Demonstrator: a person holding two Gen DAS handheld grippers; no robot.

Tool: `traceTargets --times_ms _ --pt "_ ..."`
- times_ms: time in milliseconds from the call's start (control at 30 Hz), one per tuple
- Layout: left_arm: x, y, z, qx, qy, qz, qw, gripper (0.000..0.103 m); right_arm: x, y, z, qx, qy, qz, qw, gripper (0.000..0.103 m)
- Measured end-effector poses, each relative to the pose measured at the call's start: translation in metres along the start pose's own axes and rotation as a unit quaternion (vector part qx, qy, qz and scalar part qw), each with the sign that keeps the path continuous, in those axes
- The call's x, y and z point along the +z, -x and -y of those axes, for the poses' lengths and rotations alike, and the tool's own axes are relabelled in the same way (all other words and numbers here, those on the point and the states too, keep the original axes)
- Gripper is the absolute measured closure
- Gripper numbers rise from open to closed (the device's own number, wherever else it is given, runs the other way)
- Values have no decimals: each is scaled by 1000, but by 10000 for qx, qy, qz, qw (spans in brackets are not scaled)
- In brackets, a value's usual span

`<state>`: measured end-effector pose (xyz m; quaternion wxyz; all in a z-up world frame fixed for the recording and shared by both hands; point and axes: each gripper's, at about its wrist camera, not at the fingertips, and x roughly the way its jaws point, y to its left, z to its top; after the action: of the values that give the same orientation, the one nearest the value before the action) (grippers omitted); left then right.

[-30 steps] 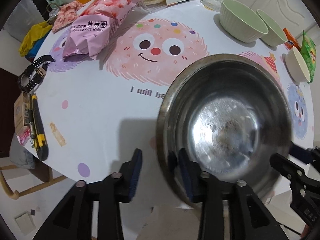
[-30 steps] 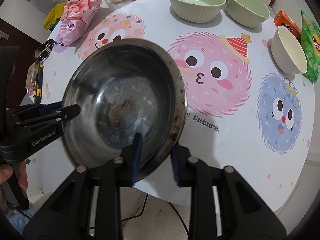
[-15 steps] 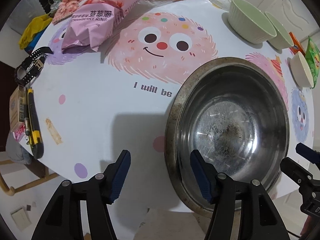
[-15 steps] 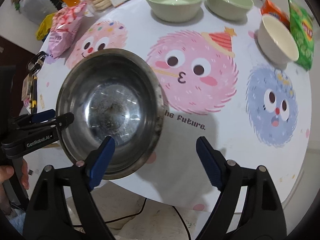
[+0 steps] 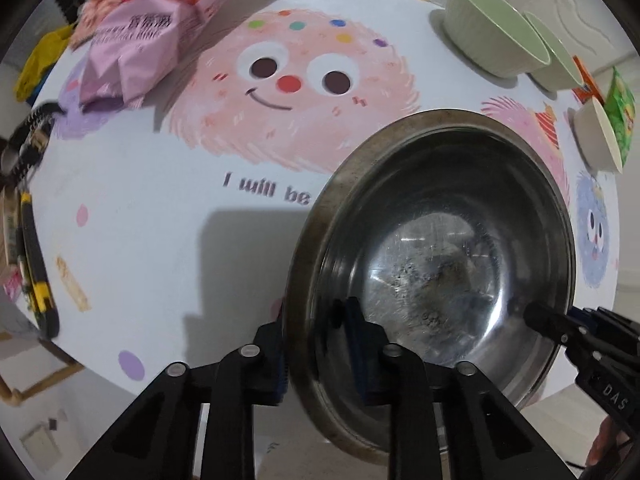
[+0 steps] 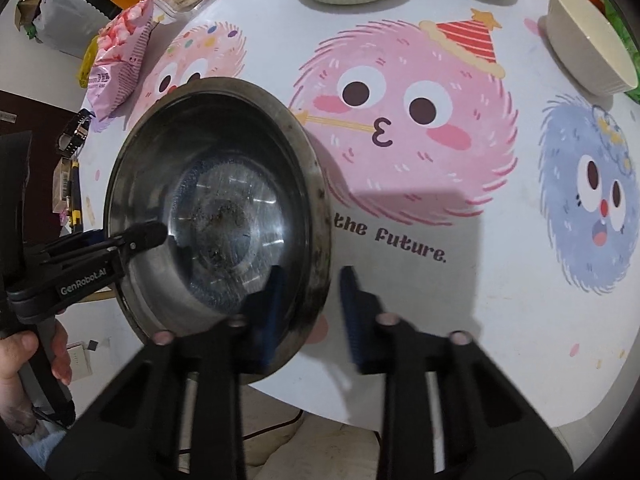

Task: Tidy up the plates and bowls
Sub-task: 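Lower the speckled steel bowl onto the steel bowls and open both tools, then move both open tools over to the pale green bowls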

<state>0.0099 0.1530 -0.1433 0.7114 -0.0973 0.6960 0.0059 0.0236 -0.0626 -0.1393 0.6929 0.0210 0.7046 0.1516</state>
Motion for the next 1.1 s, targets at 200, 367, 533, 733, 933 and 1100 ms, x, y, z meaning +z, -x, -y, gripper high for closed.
traceTargets --times_ms 200,367,533,733,933,1100 --pt "8 2 10 -25 -166 105 9998 80 2 4 0 -99 128 139 9998 85" --pt "24 8 29 -14 -438 257 9987 80 11 17 10 -190 12 361 9992 85" --pt "45 7 49 67 -625 347 9974 80 22 21 27 -264 -126 461 9985 85" --pt "58 2 58 54 -707 284 9971 80 29 19 39 -279 -263 447 9983 85" --pt "54 -3 46 18 -702 212 9973 78 30 17 41 -247 -296 419 9984 84" --pt "54 5 38 136 -682 354 9970 62 33 29 43 -297 -319 504 9978 68"
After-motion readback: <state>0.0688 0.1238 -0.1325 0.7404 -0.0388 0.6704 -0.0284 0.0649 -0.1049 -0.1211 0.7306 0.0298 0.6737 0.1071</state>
